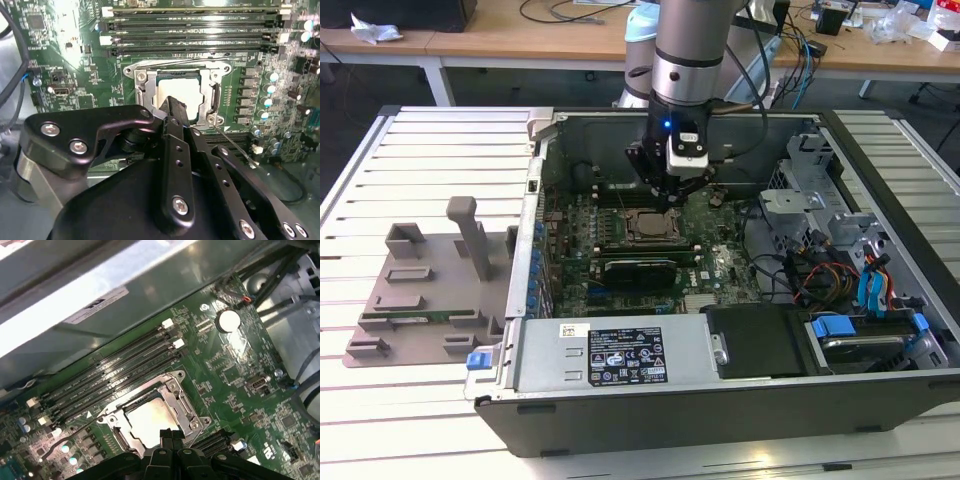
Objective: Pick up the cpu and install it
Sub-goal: 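Install the first cpu locking lever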
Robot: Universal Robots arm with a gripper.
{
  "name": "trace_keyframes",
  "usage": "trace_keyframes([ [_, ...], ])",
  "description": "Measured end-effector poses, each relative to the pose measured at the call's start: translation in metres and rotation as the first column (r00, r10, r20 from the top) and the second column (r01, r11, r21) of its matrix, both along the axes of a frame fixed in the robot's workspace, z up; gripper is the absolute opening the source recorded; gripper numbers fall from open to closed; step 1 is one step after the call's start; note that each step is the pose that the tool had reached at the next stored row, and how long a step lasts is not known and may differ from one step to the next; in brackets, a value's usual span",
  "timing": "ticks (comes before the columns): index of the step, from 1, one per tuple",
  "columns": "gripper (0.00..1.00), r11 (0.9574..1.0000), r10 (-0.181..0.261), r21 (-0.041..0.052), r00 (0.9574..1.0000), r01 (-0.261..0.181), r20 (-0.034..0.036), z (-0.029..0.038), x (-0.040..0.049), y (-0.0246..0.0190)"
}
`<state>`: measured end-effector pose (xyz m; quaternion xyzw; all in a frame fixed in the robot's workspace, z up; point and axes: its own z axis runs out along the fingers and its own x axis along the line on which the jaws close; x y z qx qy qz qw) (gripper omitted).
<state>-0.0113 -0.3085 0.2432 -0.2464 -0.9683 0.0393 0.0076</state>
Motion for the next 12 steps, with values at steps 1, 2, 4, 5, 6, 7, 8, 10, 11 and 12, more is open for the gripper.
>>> trace_keyframes([
  [1, 0.11, 0.9995, 0.032, 0.0099, 0.9995, -0.032, 0.0001, 0.0, 0.0001, 0.0],
  [2, 0.11, 0.9985, 0.052, 0.017, 0.9987, -0.052, 0.0004, 0.0, 0.0001, 0.0],
  [4, 0.11, 0.996, 0.086, 0.0246, 0.9963, -0.086, 0.001, 0.0, 0.0001, 0.0],
  [5, 0.11, 0.9937, 0.109, 0.0262, 0.994, -0.109, 0.0011, -0.0001, 0.0001, 0.0001],
  [6, 0.11, 0.9916, 0.127, 0.0267, 0.992, -0.127, 0.0012, -0.0001, 0.0001, 0.0],
  [7, 0.11, 0.9891, 0.145, 0.0269, 0.9895, -0.145, 0.0012, -0.0001, 0.0001, 0.0],
  [8, 0.11, 0.9862, 0.164, 0.0269, 0.9865, -0.164, 0.0012, -0.0001, 0.0001, 0.0],
  [10, 0.11, 0.9792, 0.201, 0.0267, 0.9796, -0.201, 0.0011, 0.0, 0.0001, -0.0001],
  [11, 0.11, 0.9701, 0.241, 0.0271, 0.9704, -0.241, 0.0013, -0.0001, 0.0001, 0.0],
  [12, 0.11, 0.962, 0.272, 0.0278, 0.9624, -0.272, 0.0015, -0.0001, 0.0001, 0.0],
])
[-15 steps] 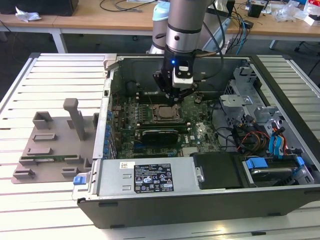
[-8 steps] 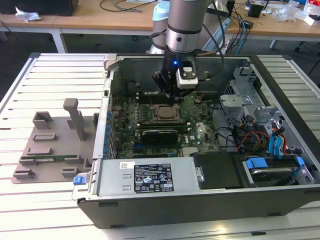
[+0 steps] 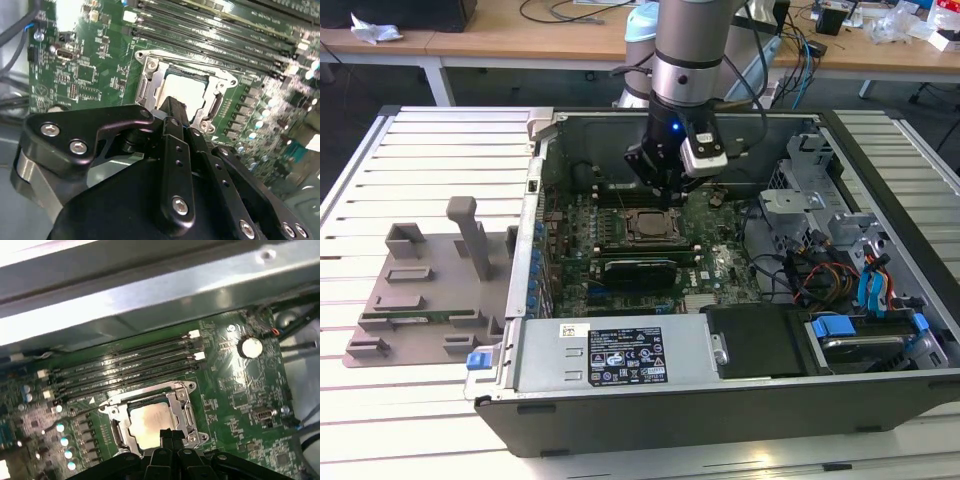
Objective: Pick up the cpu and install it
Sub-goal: 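Install the first cpu locking lever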
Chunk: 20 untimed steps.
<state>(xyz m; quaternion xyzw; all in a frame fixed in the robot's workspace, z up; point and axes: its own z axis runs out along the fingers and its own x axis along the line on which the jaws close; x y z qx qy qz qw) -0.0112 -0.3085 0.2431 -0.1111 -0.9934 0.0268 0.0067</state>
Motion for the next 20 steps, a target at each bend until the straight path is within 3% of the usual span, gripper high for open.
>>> trace_keyframes([
  [1, 0.11, 0.9991, 0.042, 0.0043, 0.9991, -0.042, 0.0001, 0.0001, 0.0, 0.0],
  [2, 0.11, 0.9957, 0.091, 0.0179, 0.9958, -0.091, 0.001, 0.0, -0.0001, 0.0],
  [4, 0.11, 0.991, 0.133, 0.0192, 0.9912, -0.133, 0.0011, -0.0001, 0.0, 0.0],
  [7, 0.11, 0.9785, 0.205, 0.0194, 0.9787, -0.205, 0.0012, -0.0001, 0.0, 0.0],
  [8, 0.11, 0.9664, 0.256, 0.0194, 0.9666, -0.256, 0.0011, -0.0001, 0.0, 0.0],
  [11, 0.11, 0.9459, 0.324, 0.0195, 0.9461, -0.324, 0.0011, -0.0002, 0.0, 0.0],
  [17, 0.11, 0.9443, 0.328, 0.0192, 0.9445, -0.328, 0.0012, 0.0005, 0.0, 0.0],
  [19, 0.11, 0.9444, 0.328, 0.0191, 0.9446, -0.328, 0.0023, 0.0058, -0.0004, 0.0],
  [20, 0.11, 0.9443, 0.329, 0.0182, 0.9445, -0.329, 0.0052, 0.0072, -0.0052, 0.0],
])
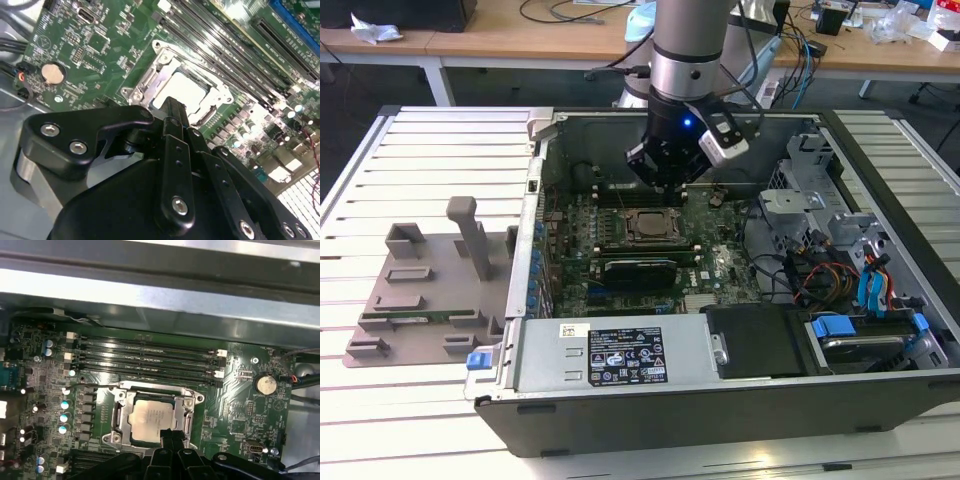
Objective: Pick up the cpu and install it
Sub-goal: 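Install the first cpu locking lever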
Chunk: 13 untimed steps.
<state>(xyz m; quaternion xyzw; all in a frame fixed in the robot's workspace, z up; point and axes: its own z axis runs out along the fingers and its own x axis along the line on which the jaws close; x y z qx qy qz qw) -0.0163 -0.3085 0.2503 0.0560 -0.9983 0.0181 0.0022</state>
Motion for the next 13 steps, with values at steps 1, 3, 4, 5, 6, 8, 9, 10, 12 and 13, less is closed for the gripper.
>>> trace_keyframes([
  [1, 0.11, 1.0, 0.0, 0.0, 1.0, 0.0, 0.0013, 0.0, -0.0029, 0.0],
  [3, 0.11, 1.0, 0.0, -0.0001, 1.0, 0.0, 0.0052, 0.0001, -0.0139, 0.0],
  [4, 0.11, 1.0, 0.0, 0.0003, 1.0, 0.0, 0.0061, 0.0001, -0.0167, 0.0],
  [5, 0.11, 1.0, 0.0, 0.0003, 1.0, 0.0, 0.0084, 0.0008, -0.0203, 0.0],
  [6, 0.11, 1.0, 0.0, 0.0005, 0.9999, 0.0, 0.0103, 0.0015, -0.0221, 0.0],
  [8, 0.11, 1.0, 0.0, 0.0007, 0.9998, 0.0, 0.0177, 0.0046, -0.0292, 0.0],
  [9, 0.11, 1.0, 0.0, 0.0006, 0.9998, 0.0, 0.02, 0.005, -0.032, 0.0001],
  [10, 0.11, 1.0, 0.0, 0.0005, 0.9998, 0.0, 0.0214, 0.0052, -0.0341, 0.0001],
  [12, 0.11, 1.0, 0.0, 0.0005, 0.9996, 0.0, 0.0265, 0.0052, -0.0488, 0.0011],
  [13, 0.11, 1.0, 0.0, 0.0005, 0.9996, 0.0, 0.0271, 0.0052, -0.0525, 0.0015],
])
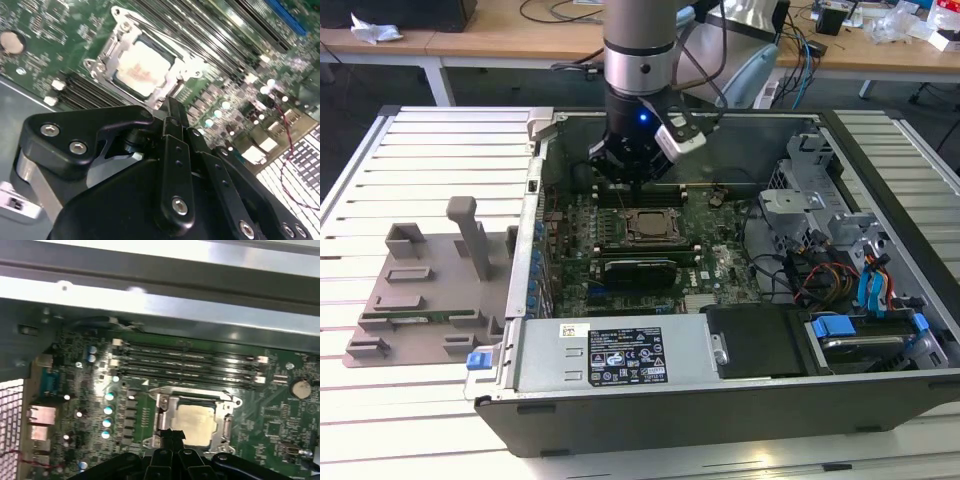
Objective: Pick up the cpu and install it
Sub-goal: 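Install the first cpu locking lever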
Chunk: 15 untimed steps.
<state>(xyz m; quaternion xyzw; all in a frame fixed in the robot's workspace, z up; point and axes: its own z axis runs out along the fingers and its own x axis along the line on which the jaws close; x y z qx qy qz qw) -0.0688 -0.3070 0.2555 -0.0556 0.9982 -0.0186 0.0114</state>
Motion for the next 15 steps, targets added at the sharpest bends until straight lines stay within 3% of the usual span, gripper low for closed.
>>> trace_keyframes([
  [6, 0.11, 1.0, 0.0, 0.0003, 1.0, 0.0, 0.0035, 0.0001, -0.0235, 0.0036],
  [15, 0.11, 1.0, 0.0, 0.0004, 0.9999, 0.0, 0.01, 0.0015, -0.0372, 0.0121],
])
